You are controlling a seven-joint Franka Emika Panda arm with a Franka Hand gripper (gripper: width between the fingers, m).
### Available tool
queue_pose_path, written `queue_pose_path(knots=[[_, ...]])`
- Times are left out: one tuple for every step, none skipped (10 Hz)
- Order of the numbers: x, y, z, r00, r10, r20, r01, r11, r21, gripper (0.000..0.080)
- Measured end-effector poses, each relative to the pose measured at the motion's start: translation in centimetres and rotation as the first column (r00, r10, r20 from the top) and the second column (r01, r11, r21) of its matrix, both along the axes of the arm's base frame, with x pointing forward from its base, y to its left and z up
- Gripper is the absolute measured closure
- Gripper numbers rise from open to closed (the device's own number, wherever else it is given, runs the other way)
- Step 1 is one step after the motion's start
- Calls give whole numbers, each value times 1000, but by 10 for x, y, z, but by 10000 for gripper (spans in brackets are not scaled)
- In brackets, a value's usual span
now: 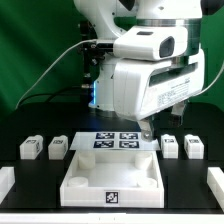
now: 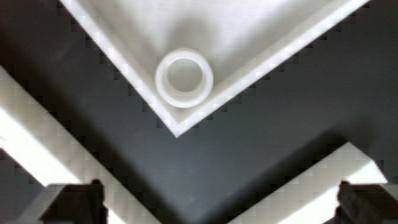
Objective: Assemble one leg
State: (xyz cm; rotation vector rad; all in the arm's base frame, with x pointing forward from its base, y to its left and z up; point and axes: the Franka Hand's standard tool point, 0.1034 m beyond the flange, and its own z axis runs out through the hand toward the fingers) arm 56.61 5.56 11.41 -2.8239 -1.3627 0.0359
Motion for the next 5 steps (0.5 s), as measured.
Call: queue_pose_path(knots=[[0, 0, 0, 1000, 0, 0, 0, 1000, 0, 150], [0, 0, 0, 1000, 0, 0, 0, 1000, 0, 150], [0, 0, 0, 1000, 18, 0, -18, 1000, 0, 150], [-1, 0, -1, 999, 47, -2, -47, 999, 1, 150], [-12, 4, -4, 997, 78, 10, -78, 997, -9, 150]])
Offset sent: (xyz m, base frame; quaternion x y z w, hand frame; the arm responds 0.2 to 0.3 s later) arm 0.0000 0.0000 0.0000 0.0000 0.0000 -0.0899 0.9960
